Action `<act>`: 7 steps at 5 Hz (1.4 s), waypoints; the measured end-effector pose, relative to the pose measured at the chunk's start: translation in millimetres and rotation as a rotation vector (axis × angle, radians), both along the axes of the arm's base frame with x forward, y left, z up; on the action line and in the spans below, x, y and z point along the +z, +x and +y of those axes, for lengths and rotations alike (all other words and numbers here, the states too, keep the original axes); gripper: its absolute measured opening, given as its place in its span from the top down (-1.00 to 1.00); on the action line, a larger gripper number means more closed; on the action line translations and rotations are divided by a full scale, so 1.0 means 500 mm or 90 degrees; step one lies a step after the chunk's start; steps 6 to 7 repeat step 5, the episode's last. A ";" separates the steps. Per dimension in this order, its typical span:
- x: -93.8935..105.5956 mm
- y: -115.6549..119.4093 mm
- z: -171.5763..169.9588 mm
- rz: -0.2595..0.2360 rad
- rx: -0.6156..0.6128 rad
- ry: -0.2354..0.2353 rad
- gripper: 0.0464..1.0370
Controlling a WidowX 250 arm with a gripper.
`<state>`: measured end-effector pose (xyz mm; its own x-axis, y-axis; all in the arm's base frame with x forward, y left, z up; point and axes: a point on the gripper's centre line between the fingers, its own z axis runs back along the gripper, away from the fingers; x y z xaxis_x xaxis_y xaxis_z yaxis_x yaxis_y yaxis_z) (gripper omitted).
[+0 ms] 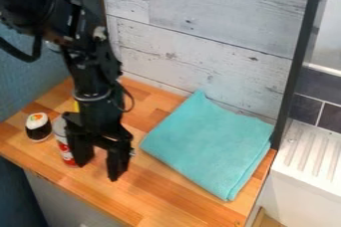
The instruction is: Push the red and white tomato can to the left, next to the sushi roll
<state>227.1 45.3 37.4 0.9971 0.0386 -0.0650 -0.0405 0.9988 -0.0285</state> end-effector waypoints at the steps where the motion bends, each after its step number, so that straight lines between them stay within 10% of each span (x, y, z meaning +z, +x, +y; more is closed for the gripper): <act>1: 0.005 -0.005 0.019 0.009 0.005 0.003 -0.93; 3: 0.071 0.006 0.009 -0.030 -0.005 0.017 -0.93; 5: 0.163 -0.043 -0.057 0.002 -0.075 0.020 -0.93; 7: 0.163 -0.043 -0.057 0.002 -0.075 0.020 -0.93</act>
